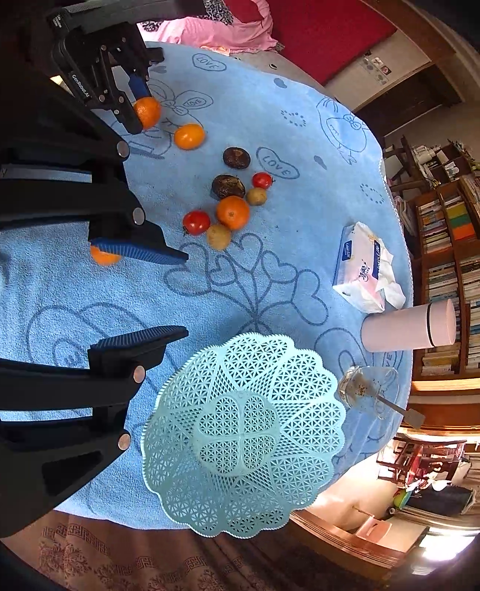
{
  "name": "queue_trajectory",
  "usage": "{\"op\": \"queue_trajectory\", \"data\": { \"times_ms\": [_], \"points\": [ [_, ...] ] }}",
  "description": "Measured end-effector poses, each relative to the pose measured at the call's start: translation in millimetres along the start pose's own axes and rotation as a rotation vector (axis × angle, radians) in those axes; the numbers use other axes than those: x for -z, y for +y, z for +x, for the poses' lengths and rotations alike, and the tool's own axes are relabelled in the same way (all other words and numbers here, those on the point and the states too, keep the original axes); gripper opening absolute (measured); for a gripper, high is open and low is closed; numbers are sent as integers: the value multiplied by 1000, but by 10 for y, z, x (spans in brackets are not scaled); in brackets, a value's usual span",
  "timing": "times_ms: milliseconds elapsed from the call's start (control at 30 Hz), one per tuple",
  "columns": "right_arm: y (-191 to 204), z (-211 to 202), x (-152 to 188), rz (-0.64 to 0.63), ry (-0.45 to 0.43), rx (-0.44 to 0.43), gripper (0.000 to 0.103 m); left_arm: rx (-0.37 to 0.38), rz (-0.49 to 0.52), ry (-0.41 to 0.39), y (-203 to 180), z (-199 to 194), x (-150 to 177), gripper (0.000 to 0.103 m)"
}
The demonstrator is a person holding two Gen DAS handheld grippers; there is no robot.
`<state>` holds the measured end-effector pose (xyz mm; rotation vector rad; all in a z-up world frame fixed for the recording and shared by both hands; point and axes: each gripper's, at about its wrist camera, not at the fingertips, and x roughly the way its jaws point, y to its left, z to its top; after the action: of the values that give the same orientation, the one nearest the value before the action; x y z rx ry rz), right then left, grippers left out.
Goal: Organize fruits
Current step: 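Grasp an orange with the right gripper while the left gripper holds its orange, then carry the orange over the lattice basket and open the right gripper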
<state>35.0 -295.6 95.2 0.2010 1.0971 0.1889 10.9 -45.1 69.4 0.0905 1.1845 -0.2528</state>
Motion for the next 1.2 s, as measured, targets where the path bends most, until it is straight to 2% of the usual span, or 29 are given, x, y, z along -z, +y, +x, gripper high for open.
{"op": "queue_trajectory", "data": {
  "times_ms": [33, 100, 233, 367, 400, 467, 533, 567, 600, 633, 667, 767, 900, 1067, 1200],
  "points": [
    [-4, 42, 62, 4, 33, -64, 36, -1, 0, 2, -1, 0, 14, 39],
    [79, 160, 221, -22, 105, -123, 41, -4, -5, 7, 15, -3, 41, 39],
    [237, 448, 508, -54, 202, -106, 44, -13, -27, 6, 105, -39, 89, 39],
    [279, 623, 510, -14, 224, -109, 45, -20, -37, 5, 193, -65, 109, 39],
    [298, 645, 468, -13, 221, -115, 52, -21, -37, 3, 215, -73, 109, 39],
    [349, 712, 413, -27, 213, -107, 58, -24, -39, 0, 258, -85, 104, 39],
    [391, 822, 389, -49, 223, -86, 58, -26, -40, -3, 291, -91, 90, 39],
    [404, 876, 390, -57, 233, -70, 55, -26, -41, -6, 304, -94, 79, 39],
    [414, 916, 393, -63, 243, -60, 41, -26, -41, -10, 311, -101, 65, 39],
    [423, 938, 395, -74, 253, -40, 37, -26, -41, -15, 317, -106, 52, 39],
    [423, 927, 385, -79, 253, -39, 37, -25, -44, -19, 329, -108, 38, 39],
    [399, 766, 322, -91, 212, -35, 37, -24, -56, -23, 322, -96, -5, 39],
    [206, 408, 111, -52, 107, -9, 37, -16, -50, -26, 210, -68, -49, 39],
    [-296, 8, -108, 44, -8, 68, 37, -5, -25, -28, -31, -31, -107, 39],
    [-708, -117, -192, 101, -40, 136, 37, 1, -10, -26, -240, -7, -151, 39]
  ]
}}
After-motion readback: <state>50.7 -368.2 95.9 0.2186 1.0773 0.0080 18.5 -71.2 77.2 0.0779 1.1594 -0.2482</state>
